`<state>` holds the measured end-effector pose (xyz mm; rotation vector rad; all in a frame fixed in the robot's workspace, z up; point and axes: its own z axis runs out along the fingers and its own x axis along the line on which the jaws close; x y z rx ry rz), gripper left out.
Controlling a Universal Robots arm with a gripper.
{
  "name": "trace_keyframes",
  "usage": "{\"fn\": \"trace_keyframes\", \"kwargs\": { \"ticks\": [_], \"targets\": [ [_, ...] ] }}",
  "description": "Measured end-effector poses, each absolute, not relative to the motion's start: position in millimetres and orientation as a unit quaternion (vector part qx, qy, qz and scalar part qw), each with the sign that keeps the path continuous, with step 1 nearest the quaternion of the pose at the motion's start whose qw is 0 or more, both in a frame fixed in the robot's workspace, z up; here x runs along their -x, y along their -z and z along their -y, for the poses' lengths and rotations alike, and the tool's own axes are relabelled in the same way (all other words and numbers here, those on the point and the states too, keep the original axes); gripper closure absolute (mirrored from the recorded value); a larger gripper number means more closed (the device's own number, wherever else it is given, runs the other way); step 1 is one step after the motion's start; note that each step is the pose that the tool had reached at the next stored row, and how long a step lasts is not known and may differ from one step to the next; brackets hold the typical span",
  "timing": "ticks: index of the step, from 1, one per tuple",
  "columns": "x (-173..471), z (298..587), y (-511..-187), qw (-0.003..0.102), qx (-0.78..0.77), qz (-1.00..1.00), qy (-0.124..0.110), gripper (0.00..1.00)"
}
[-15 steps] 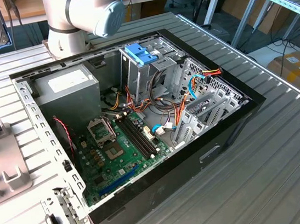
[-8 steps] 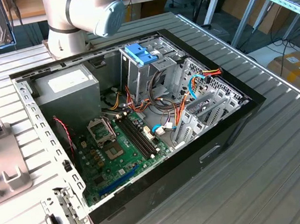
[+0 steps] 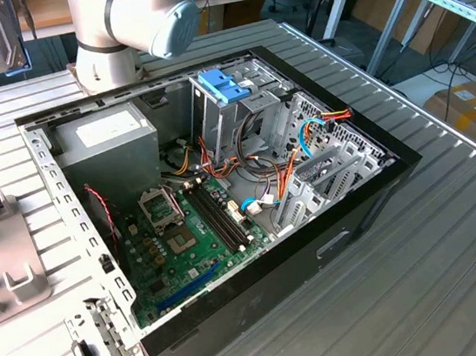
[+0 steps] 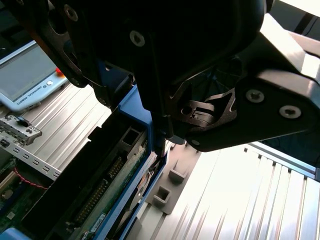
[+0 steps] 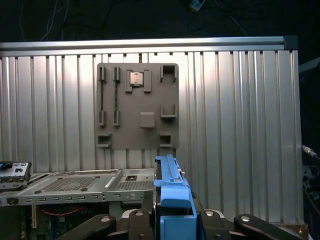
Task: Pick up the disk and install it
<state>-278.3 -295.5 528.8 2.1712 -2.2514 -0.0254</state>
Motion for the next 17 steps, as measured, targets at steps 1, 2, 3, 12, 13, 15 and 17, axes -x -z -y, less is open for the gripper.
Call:
{"fn": "trace_keyframes", "kwargs": {
  "ticks": [1, 2, 3, 12, 13, 15, 17],
  "targets": [
    [277.5, 295.5, -528.7, 0.007, -0.694, 0.720, 0.008, 0.63],
    [275.6, 295.6, -528.6, 0.007, -0.694, 0.720, 0.008, 0.63],
    [274.8, 295.6, -528.6, 0.007, -0.694, 0.720, 0.008, 0.63],
    [266.3, 295.6, -528.1, 0.007, -0.694, 0.720, 0.008, 0.63],
    [265.0, 295.6, -528.1, 0.007, -0.694, 0.720, 0.008, 0.63],
    [263.3, 295.6, -528.0, 0.007, -0.694, 0.720, 0.008, 0.63],
    [261.9, 295.6, -527.9, 0.007, -0.694, 0.720, 0.008, 0.63]
  ]
}}
